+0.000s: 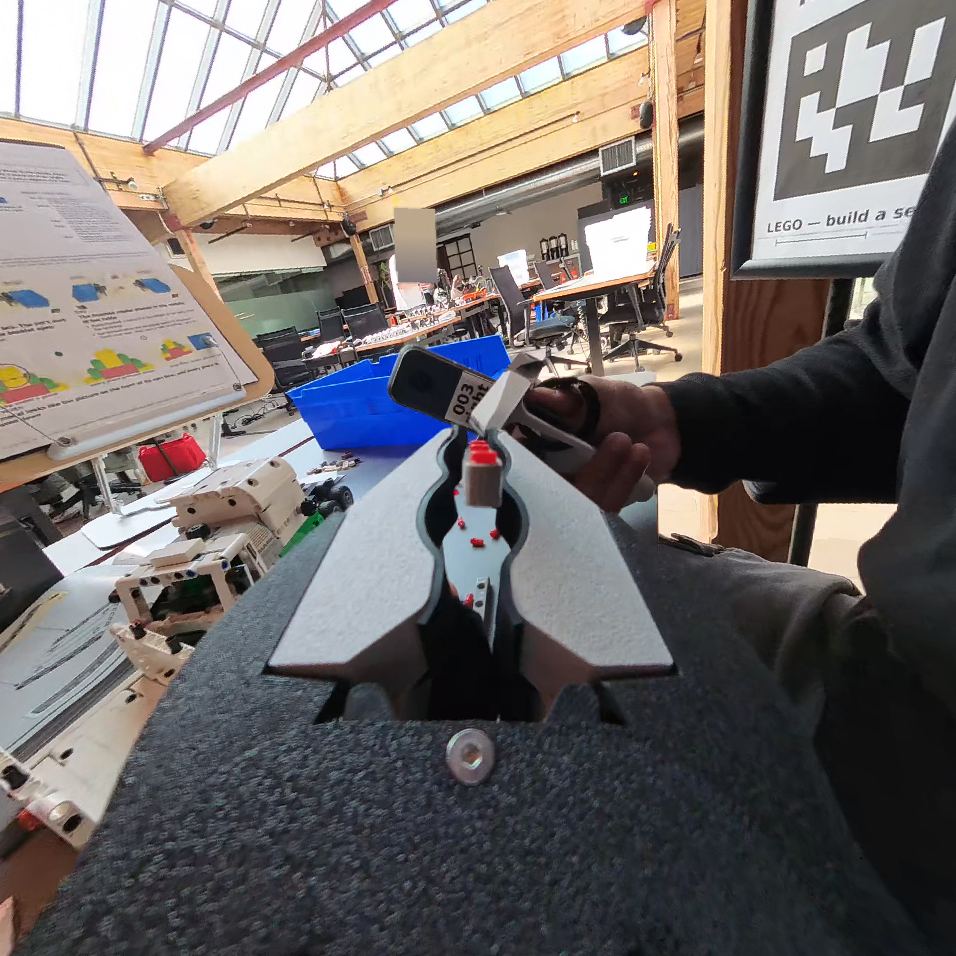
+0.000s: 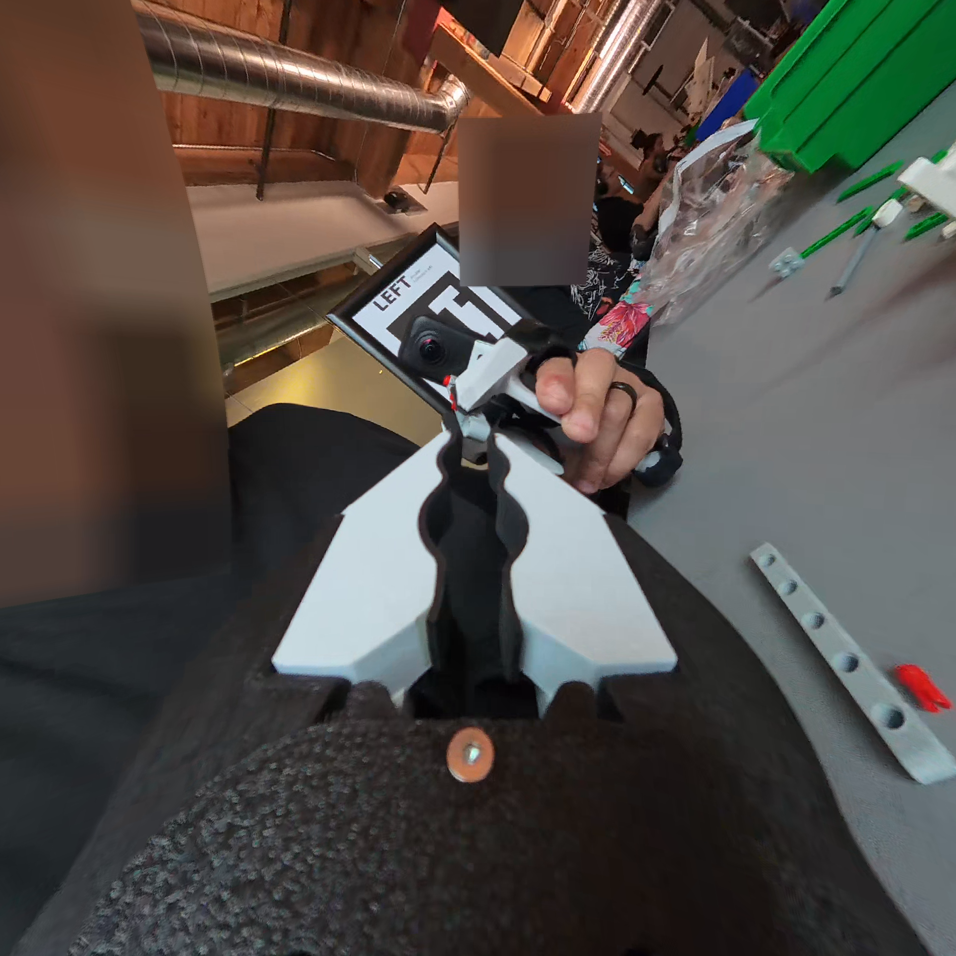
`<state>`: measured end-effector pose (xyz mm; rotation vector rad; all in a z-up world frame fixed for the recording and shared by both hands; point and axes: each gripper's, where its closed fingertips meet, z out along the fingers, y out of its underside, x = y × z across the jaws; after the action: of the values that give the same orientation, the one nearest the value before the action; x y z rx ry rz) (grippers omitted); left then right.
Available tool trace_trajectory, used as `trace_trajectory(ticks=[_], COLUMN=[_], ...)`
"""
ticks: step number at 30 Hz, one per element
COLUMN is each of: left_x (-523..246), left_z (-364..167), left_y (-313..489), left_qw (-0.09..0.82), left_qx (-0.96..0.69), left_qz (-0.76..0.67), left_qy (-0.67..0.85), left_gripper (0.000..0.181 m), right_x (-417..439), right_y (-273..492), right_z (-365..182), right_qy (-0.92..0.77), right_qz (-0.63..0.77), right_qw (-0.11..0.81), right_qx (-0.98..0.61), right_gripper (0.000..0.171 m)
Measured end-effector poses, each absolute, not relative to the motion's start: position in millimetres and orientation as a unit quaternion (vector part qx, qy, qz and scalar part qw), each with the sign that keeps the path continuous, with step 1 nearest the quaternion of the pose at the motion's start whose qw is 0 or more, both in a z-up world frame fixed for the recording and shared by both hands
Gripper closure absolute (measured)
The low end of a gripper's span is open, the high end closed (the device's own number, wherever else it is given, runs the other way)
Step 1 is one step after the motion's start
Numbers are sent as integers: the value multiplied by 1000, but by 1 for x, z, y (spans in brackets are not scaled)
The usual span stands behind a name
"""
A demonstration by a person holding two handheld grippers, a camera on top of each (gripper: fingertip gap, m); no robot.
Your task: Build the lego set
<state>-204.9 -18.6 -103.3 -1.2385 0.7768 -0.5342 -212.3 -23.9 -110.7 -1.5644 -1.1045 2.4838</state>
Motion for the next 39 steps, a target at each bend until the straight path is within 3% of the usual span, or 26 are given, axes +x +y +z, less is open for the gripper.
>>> trace_trajectory(ticks=[11,26,30,36,39], left_x=[-196,-204,-202,-208,-207], left_z=[-109,-124,-125,-122,-123], left_y=[-27,-13,-14,-13,-13], left_qw=[711,698,688,688,687], left_qx=[-554,-597,-602,-609,-606], left_qz=[-194,-134,-155,-162,-151], left_qy=[388,372,374,361,371], left_gripper=[175,169,176,176,176], right_x=[-209,-216,-216,-207,-206], right_y=[-34,-25,-24,-1,-10], right_z=[-113,-121,-123,-133,-127], right_qy=[-327,-298,-311,-337,-341], right_qz=[806,802,793,758,769], right_qw=[-53,-22,-10,47,18], right_qx=[-490,-517,-523,-557,-541], right_gripper=[164,164,164,158,153])
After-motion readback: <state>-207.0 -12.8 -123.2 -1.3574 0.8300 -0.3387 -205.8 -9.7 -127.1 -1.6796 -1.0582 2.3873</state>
